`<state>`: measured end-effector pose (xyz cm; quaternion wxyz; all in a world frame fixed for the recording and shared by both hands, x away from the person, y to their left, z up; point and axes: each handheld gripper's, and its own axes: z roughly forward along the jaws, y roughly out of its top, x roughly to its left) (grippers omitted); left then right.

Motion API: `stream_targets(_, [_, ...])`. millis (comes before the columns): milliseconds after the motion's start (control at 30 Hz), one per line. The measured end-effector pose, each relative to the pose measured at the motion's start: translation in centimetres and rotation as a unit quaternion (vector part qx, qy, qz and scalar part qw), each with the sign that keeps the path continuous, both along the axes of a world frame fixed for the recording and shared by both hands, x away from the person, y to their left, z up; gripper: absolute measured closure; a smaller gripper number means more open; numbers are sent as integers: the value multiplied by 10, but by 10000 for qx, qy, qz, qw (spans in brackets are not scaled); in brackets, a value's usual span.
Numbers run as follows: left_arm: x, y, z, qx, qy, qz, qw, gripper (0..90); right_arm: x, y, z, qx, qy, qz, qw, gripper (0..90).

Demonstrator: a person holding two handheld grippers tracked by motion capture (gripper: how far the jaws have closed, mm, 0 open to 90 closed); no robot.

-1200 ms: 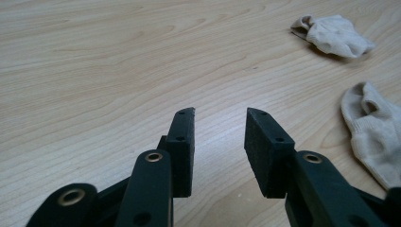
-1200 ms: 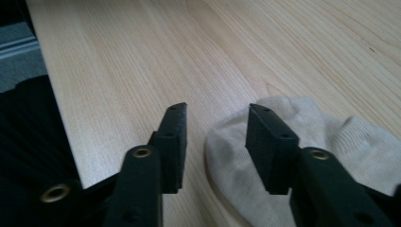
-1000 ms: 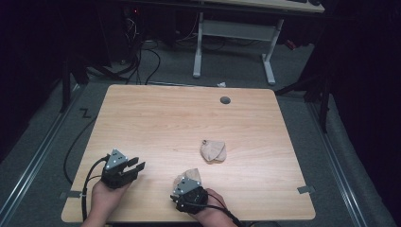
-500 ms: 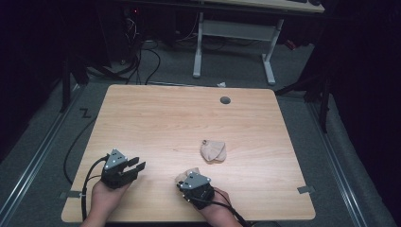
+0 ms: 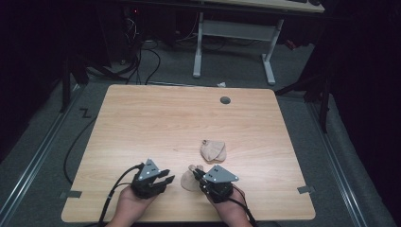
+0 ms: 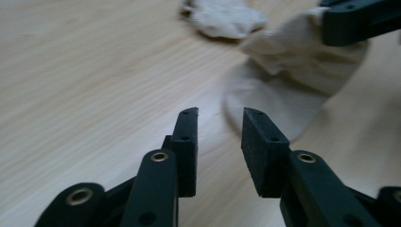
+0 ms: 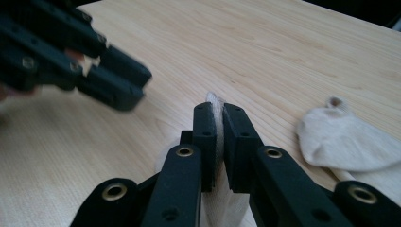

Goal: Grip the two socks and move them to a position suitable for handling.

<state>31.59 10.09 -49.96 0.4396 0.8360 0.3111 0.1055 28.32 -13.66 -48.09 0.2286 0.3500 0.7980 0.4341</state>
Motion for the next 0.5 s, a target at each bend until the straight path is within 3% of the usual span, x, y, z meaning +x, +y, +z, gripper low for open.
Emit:
stream_targets(100, [5, -25, -1, 53, -12, -184, 9998, 719, -1, -11, -2, 125, 30, -126, 9998, 841])
stream_targets(200, [6, -46, -11, 464, -20, -434, 9980, 742, -2, -20, -5, 121, 39, -285, 9995, 838])
stream_targets(367, [10, -55, -22, 773, 120, -478, 9958, 758, -4, -39, -11, 32, 138, -624, 9980, 822])
stream_targets(500, [13, -55, -23, 822, 137, -532, 9951, 762, -7, -59, -18, -51, 281, -932, 9952, 791])
